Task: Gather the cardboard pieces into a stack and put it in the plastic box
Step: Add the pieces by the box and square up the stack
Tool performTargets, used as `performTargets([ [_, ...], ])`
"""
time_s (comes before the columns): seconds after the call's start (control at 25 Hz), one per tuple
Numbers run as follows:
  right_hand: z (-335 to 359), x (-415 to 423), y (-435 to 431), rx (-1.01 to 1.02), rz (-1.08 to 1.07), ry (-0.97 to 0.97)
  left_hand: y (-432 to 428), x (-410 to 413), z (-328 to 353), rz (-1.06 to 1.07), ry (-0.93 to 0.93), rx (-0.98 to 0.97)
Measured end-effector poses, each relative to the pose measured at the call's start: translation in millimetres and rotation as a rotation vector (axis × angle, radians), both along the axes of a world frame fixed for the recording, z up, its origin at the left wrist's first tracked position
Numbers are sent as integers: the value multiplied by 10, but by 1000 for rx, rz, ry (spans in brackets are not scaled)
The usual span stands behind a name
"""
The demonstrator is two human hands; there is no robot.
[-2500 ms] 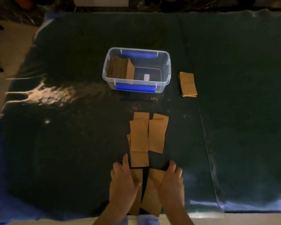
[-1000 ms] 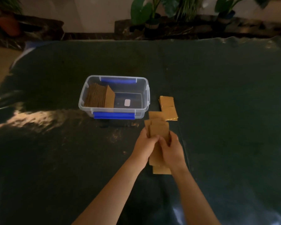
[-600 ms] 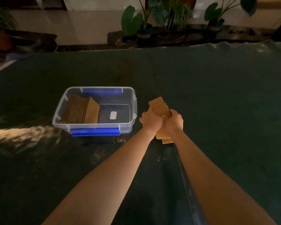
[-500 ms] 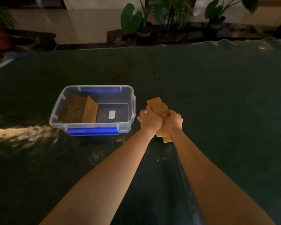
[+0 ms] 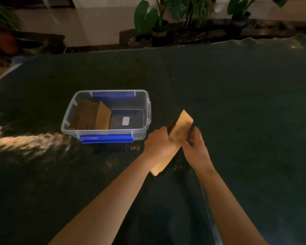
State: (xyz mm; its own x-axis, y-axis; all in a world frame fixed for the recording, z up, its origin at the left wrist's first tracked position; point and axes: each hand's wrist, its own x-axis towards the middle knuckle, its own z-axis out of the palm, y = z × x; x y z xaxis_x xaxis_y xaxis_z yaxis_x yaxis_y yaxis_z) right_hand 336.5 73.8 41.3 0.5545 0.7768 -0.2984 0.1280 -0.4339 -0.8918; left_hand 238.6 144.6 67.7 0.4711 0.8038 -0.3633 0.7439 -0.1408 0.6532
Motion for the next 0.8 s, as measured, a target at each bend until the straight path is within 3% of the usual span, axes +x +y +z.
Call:
performTargets([
  [0.08, 88, -84, -155, 181, 145, -43, -168, -463, 77, -156, 141, 256],
  [0.16, 108, -287, -168, 189, 358, -7, -251, -874, 74, -209, 220, 403],
  [0.28, -56, -698, -148, 129, 469, 42, -278, -1279, -82, -202, 308, 455],
  [0.6, -367, -1141, -139, 162, 489, -12, -297, -1631, -421, -240, 246, 557],
  [0.68, -386, -1128, -125, 173, 491, -30, -237, -1790, -376, -224, 250, 531],
  [0.8, -396, -1102, -105, 179, 492, -44, -306, -2192, -388, -23, 33, 211],
])
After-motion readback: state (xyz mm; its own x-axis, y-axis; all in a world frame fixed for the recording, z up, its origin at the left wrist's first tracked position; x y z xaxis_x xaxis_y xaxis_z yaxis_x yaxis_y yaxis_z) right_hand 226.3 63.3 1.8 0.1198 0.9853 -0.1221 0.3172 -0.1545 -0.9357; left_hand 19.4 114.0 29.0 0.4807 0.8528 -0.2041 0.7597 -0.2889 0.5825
